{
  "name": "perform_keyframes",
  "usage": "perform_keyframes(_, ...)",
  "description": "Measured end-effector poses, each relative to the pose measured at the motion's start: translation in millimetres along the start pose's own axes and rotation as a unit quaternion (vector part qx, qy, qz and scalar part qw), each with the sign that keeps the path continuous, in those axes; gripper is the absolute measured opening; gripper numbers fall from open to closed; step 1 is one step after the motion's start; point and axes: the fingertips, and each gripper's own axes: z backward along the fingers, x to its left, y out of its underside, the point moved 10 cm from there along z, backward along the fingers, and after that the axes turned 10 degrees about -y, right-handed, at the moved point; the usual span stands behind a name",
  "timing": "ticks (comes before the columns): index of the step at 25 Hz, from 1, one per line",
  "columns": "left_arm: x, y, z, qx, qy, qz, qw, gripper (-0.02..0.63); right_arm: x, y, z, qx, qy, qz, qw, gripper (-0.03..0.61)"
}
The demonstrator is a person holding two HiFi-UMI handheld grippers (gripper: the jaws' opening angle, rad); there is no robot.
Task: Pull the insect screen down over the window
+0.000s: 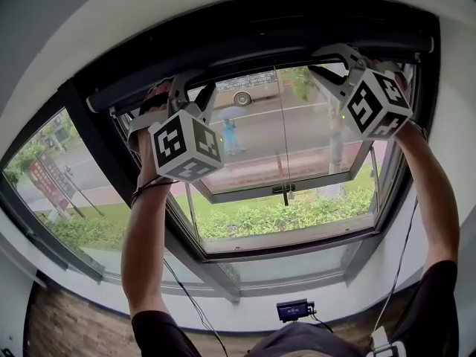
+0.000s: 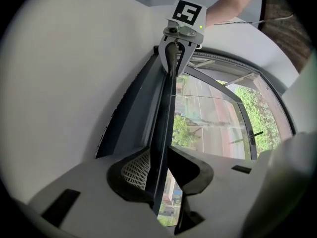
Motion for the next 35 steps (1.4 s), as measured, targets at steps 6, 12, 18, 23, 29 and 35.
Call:
perform_keyframes(6,-4.4,2.9,-1.0,0.026,0.01,-0.035,0.999,0.11,-4.4,-0.5,-7.5,0.013,-0.007,-0.007,1.0,0.061)
perform_keyframes(12,-3.5,23.0,-9.1,0.061,0.017,-0.043,0.9971,0.067,-5.2,0.2,-6.3,0.028,-0.024,0.005,0.999,0.061)
perform_keyframes(18,-0.1,20.2,-13.0,0.056,0.035,-0.068,0.9955,0.026,-7.2,3.7,-2.6,0.052,-0.037,0.019,0.998,0.051)
perform_keyframes(23,-1.7,27.1,-10.4,0.058,0.031,-0.081,0.9946,0.026,-1.5,14.7,-0.4,0.109,-0.024,0.046,0.993,0.051)
perform_keyframes(29,-1.1,26.5,-12.3,0.053,0.032,-0.075,0.9953,0.026,-3.5,30.2,3.6,0.134,-0.012,0.037,0.99,0.047)
perform_keyframes(35,-5.0,30.9,-1.3,0.093,0.041,-0.062,0.9929,0.023,-1.6,22.5,-9.1,0.127,-0.051,0.065,0.988,0.023)
